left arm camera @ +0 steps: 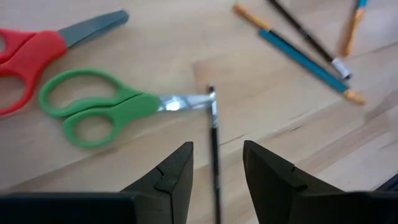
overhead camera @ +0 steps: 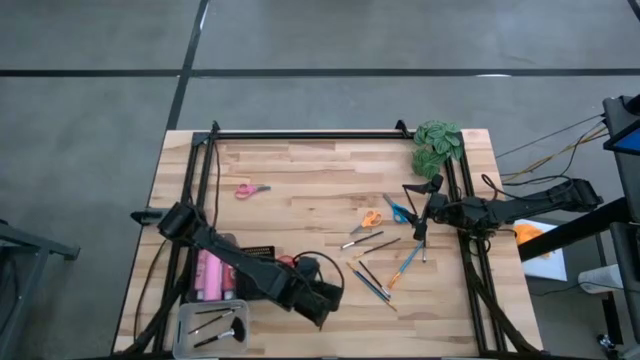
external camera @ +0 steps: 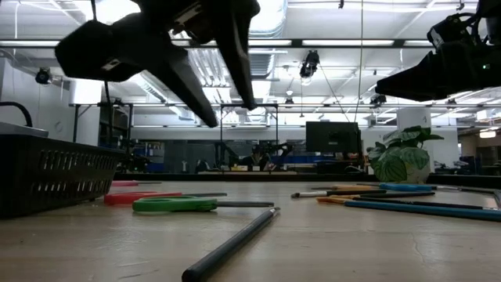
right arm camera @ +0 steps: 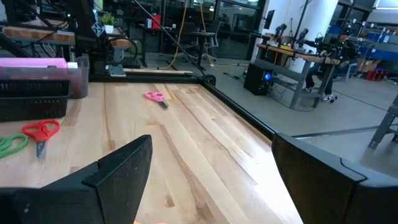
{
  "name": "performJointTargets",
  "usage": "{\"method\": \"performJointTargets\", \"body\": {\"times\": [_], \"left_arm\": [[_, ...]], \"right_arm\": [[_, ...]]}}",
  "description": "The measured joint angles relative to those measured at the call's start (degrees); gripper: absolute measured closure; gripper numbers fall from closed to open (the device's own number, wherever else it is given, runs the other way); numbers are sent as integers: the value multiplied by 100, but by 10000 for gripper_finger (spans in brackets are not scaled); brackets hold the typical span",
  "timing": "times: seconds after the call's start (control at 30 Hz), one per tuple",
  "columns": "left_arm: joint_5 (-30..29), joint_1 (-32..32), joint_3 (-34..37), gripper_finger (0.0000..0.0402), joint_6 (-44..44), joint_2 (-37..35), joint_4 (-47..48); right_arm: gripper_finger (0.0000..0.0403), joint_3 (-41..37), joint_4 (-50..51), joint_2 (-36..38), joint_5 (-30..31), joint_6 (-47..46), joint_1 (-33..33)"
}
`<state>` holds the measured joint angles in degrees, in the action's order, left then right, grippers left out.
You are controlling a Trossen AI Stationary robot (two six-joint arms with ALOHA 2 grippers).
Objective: Pick & Place Paint Supplies
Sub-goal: Put the silver paint brush into the transparent bin
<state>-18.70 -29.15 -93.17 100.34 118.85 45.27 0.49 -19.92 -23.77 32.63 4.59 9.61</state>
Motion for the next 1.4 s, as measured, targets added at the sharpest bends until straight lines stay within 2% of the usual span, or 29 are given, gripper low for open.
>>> {"method": "performJointTargets", "body": {"times": [0.4, 0.87, 1.4], "left_arm": [[-17, -71, -18, 261, 11, 360, -213], [-103, -85, -954, 261, -761, 1216, -24], [-279, -70, -762, 261, -982, 1294, -112]], "right_arm": [[74, 1, -1, 0, 2, 1, -1], [74, 0, 2, -7, 0, 1, 1], [74, 0, 2, -7, -1, 2, 1]]}}
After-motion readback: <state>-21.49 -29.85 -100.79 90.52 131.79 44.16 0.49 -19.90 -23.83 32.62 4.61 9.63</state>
